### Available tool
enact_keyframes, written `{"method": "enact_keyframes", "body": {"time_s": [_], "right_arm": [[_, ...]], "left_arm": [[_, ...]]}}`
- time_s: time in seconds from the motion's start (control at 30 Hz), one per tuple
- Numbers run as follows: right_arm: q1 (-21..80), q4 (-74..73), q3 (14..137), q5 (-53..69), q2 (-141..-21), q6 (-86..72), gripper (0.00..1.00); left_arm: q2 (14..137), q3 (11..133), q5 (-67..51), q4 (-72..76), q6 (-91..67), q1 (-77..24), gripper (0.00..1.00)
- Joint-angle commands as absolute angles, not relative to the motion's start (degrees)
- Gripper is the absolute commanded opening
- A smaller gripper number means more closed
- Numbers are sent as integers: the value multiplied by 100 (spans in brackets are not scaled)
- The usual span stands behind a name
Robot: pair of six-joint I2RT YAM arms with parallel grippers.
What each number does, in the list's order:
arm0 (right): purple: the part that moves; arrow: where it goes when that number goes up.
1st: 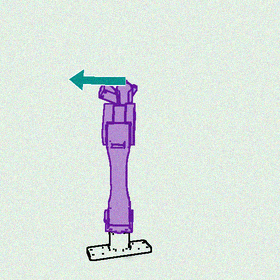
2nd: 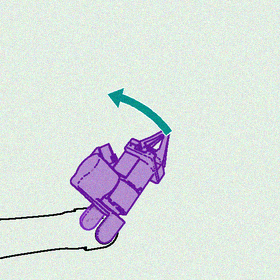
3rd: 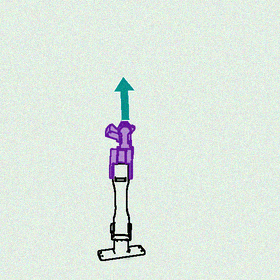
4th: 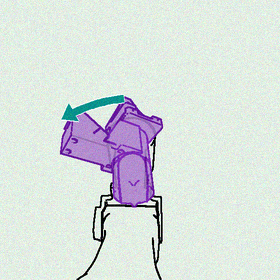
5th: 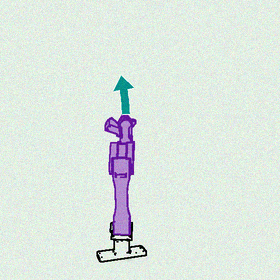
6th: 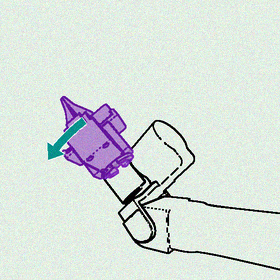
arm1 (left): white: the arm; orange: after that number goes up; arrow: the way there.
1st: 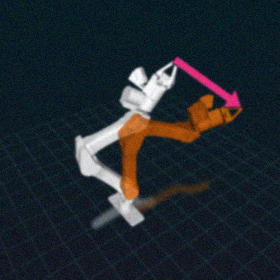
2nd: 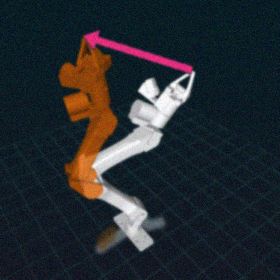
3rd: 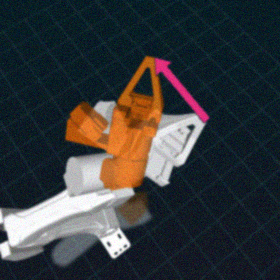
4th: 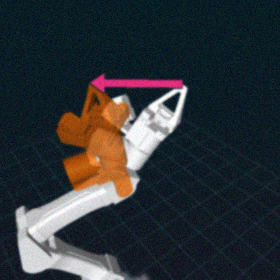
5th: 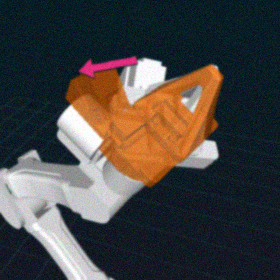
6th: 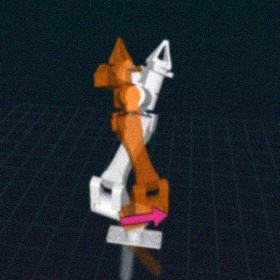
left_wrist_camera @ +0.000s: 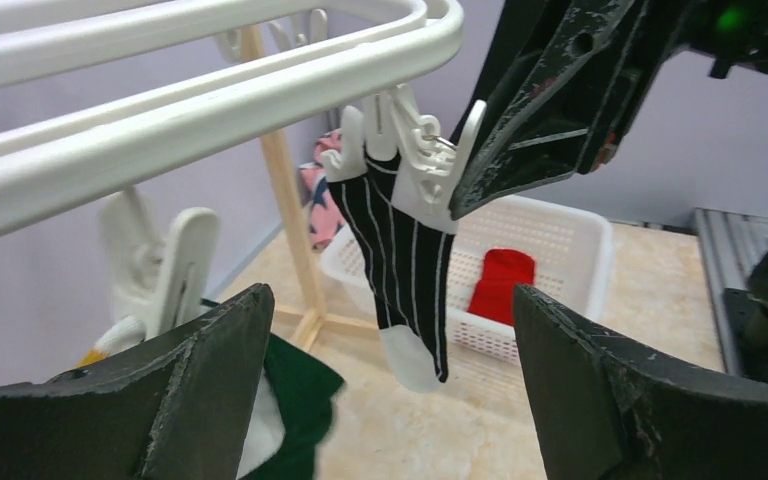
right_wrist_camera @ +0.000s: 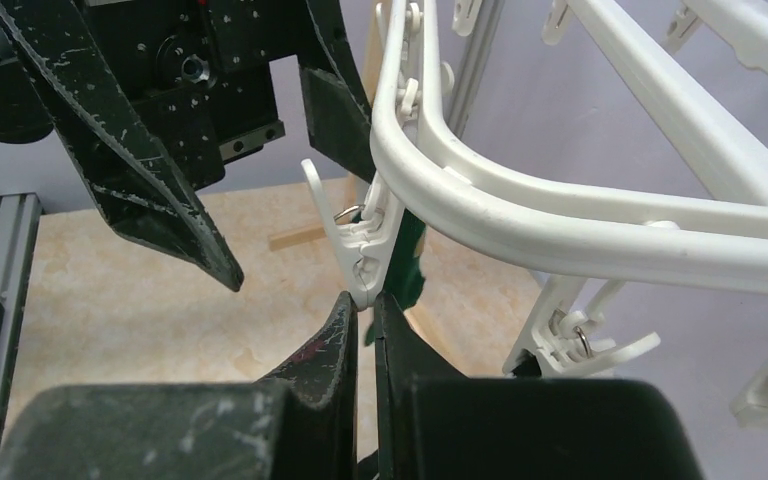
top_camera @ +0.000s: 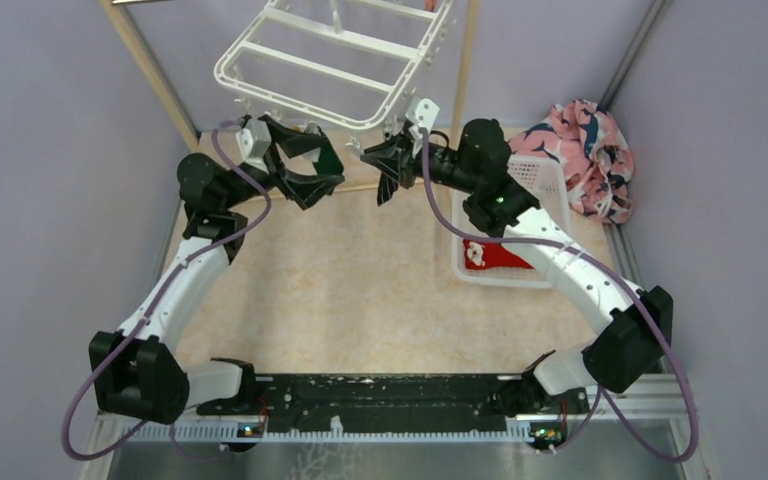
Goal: Clip the socks to the hanger
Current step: Open the clamp at the hanger.
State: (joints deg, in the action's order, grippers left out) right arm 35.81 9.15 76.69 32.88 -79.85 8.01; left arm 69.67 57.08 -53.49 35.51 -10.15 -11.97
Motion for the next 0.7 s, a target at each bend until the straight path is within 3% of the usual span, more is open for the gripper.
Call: {"method": "enact_keyframes", "body": {"time_s": [0.0, 0.3, 0.67], "right_arm": [[3544, 1009, 8034, 3642, -8061, 954, 0], [3547, 1138, 7998, 3803, -8208, 844, 0], [3549, 1212, 7998, 3968, -8182, 752, 0]], "left_arm": [[7179, 6023, -6193, 4737, -1742, -1186, 93], [7332, 6030, -6437, 6084, -2770, -1204, 87], [7470, 6165, -6358, 5949, -2712, -1331, 70]]}}
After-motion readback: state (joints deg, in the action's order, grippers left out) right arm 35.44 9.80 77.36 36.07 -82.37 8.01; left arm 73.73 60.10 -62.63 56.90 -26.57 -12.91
